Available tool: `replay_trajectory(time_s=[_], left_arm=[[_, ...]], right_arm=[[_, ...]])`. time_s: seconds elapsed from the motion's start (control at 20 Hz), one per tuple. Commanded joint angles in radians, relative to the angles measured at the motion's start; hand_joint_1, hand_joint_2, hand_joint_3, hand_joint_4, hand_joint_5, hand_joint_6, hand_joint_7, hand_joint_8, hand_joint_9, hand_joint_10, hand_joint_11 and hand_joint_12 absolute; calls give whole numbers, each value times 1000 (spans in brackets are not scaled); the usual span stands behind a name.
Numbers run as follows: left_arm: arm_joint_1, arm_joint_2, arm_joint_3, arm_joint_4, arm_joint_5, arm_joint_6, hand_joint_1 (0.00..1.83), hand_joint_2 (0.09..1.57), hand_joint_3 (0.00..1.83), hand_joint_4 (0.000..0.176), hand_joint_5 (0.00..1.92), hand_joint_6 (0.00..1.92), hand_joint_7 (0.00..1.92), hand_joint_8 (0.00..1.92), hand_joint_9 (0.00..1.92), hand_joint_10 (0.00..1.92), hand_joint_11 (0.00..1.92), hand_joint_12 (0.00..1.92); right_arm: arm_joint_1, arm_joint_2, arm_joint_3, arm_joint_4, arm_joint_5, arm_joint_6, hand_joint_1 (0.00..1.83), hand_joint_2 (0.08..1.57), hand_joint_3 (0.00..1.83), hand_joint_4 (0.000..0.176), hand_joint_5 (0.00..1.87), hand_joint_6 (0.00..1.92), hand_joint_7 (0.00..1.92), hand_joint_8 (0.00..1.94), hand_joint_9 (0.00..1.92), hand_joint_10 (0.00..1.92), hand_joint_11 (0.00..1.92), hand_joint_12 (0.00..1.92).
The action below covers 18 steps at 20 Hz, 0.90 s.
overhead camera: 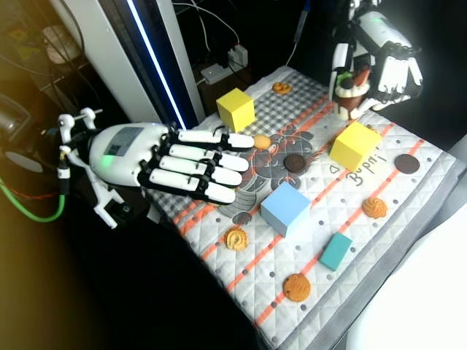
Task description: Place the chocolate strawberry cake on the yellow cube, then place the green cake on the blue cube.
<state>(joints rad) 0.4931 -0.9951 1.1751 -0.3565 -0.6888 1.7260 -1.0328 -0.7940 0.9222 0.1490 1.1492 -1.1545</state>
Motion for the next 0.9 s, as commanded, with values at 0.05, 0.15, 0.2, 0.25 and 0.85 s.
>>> replay_trajectory(time_s=[0.05, 0.15, 0.2, 0.25, 0.85], left_arm=[[-33, -11, 29, 2, -64, -7, 1243, 1116, 0, 0, 972, 816, 999, 1138, 685, 1164, 276, 1771], [-50, -29, 54, -8, -49, -7, 1242, 1107, 0, 0, 987, 808, 1020, 1086, 738, 947, 251, 1613], [-54, -37, 64, -19, -47, -7, 1238, 1108, 1, 0, 981, 829, 1020, 1076, 748, 909, 245, 1585], [-57, -43, 70, -22, -42, -7, 1243, 1106, 1, 0, 995, 789, 1016, 1100, 752, 965, 272, 1629], [-48, -89, 110, -57, -23, -7, 1244, 1129, 0, 0, 898, 920, 1014, 1121, 696, 1065, 267, 1616]], right_arm=[[5, -3, 5, 7, 123, 0, 179, 1236, 0, 176, 97, 4, 85, 2, 78, 2, 125, 114], [5, -4, 5, 7, 123, 0, 170, 1233, 0, 176, 101, 5, 100, 7, 87, 5, 139, 123], [5, -4, 5, 7, 123, 0, 175, 1239, 0, 174, 98, 3, 102, 6, 99, 9, 160, 133], [5, -4, 5, 7, 123, 0, 175, 1238, 0, 176, 97, 2, 100, 4, 101, 8, 160, 134], [5, -3, 5, 7, 124, 0, 238, 1242, 0, 176, 115, 5, 94, 1, 108, 3, 187, 169]])
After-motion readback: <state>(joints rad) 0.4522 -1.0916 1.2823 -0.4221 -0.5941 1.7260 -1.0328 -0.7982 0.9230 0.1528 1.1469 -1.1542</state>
